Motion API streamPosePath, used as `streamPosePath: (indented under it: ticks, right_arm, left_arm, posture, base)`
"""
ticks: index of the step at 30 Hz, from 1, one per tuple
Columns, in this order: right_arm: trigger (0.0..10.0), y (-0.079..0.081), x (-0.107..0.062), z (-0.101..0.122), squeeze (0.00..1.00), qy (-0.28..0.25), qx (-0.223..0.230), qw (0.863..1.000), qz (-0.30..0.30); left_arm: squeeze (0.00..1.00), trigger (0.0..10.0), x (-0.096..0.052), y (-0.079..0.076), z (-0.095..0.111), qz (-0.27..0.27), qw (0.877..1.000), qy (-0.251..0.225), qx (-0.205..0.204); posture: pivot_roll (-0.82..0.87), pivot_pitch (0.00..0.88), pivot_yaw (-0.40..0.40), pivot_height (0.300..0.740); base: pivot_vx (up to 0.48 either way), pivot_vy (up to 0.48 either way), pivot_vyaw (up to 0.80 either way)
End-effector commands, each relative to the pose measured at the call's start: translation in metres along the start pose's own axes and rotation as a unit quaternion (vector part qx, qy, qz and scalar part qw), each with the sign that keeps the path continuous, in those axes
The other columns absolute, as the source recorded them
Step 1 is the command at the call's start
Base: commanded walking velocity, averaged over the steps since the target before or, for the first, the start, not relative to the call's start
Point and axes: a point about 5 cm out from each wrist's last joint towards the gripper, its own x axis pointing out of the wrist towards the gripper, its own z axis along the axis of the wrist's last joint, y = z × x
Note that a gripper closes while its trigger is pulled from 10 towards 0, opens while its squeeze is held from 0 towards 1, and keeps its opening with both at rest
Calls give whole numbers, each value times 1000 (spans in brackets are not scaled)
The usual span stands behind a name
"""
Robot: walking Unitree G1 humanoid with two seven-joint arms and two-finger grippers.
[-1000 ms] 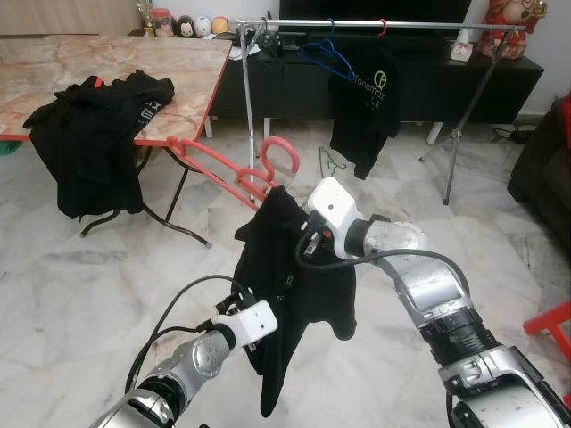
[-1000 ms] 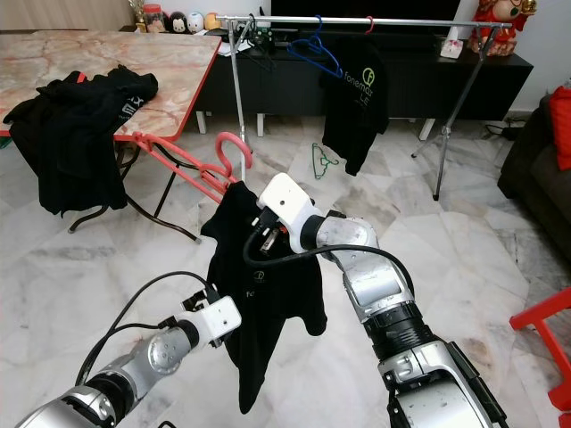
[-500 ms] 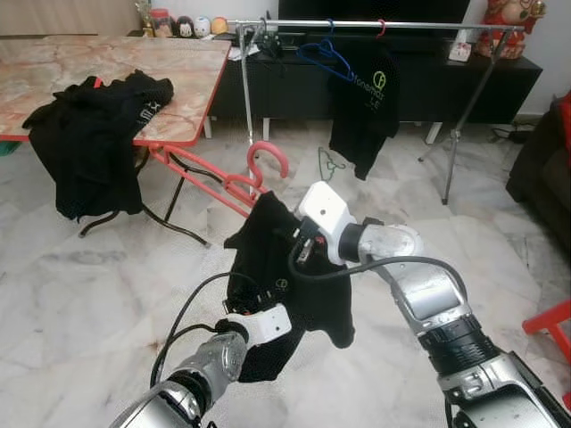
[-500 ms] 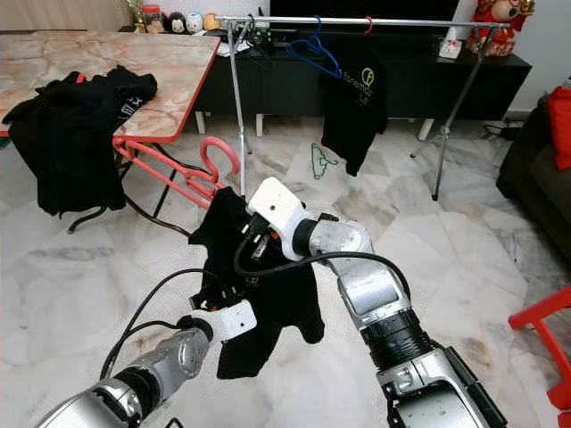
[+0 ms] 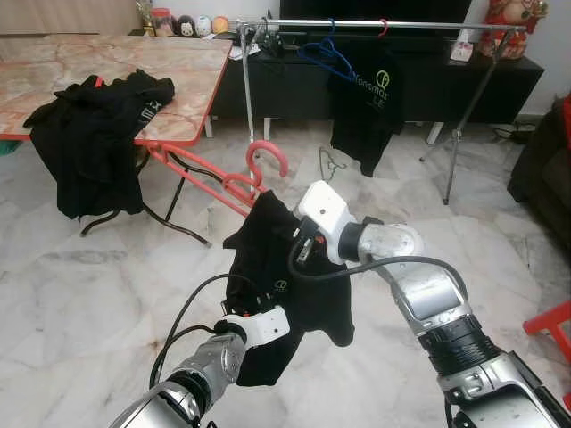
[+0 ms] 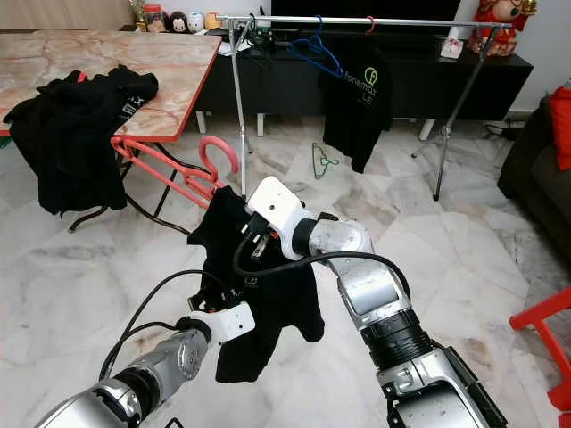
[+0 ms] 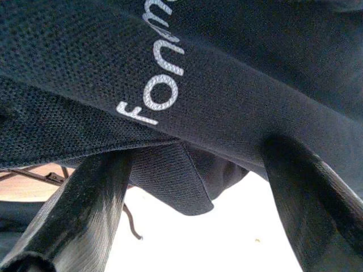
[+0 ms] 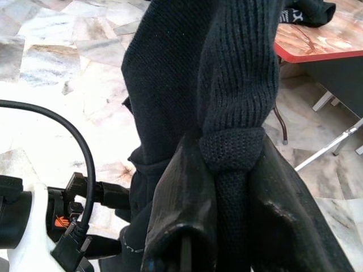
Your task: Hang hanger
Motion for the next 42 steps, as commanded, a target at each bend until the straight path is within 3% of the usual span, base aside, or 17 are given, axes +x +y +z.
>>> streamPosePath:
  ticks: [1, 11, 13, 14, 23, 26, 29, 35, 42]
  right_arm:
    - [0, -1, -2, 13, 0, -24, -14, 1000, 0]
    - [0, -1, -2, 14, 0, -23, -14, 1000, -1]
    - [0, -1, -5, 8, 0, -10, -16, 1000, -1]
    - [0, -1, -5, 6, 0, -8, -16, 1000, -1]
    - [0, -1, -6, 5, 0, -6, -14, 1000, -1]
    - [0, -1, -6, 5, 0, -6, -14, 1000, -2]
    - [0, 0, -6, 5, 0, -5, -13, 1000, -2]
    - [0, 1, -5, 6, 0, -7, -12, 1000, 1]
    - [0, 2, -5, 7, 0, -8, -12, 1000, 3]
  left_arm:
    - [0, 10000, 1, 2, 1, 2, 1000, -1, 3]
    - [0, 10000, 1, 2, 2, 8, 1000, 4, 6]
    - [0, 10000, -16, 10, -66, -20, 993, 114, 10]
    - [0, 10000, -20, 10, -76, -24, 991, 130, 14]
    - [0, 10000, -25, 8, -84, -22, 988, 151, 28]
    - [0, 10000, -25, 8, -85, -19, 989, 149, 6]
    - [0, 10000, -22, 7, -75, -28, 992, 110, -46]
    - [0, 10000, -19, 8, -66, -7, 993, 90, -78]
    - [0, 10000, -17, 4, -54, -23, 993, 52, -104]
  posture:
    - [-98, 0, -35, 740]
    - [-98, 0, -35, 740]
    - [-106, 0, -40, 740]
    - [-106, 0, -40, 740]
    - [-106, 0, -40, 740]
    - [-106, 0, -40, 740]
    - [-106, 0, -40, 740]
    - [-109, 0, -40, 740]
    - [-111, 0, -42, 740]
  base:
    - [0, 0, 0]
    - [0, 0, 0]
    - [0, 0, 0]
    - [0, 0, 0]
    - [0, 0, 0]
    - [0, 0, 0]
    - [0, 0, 0]
    - [0, 0, 0]
    - [0, 0, 0]
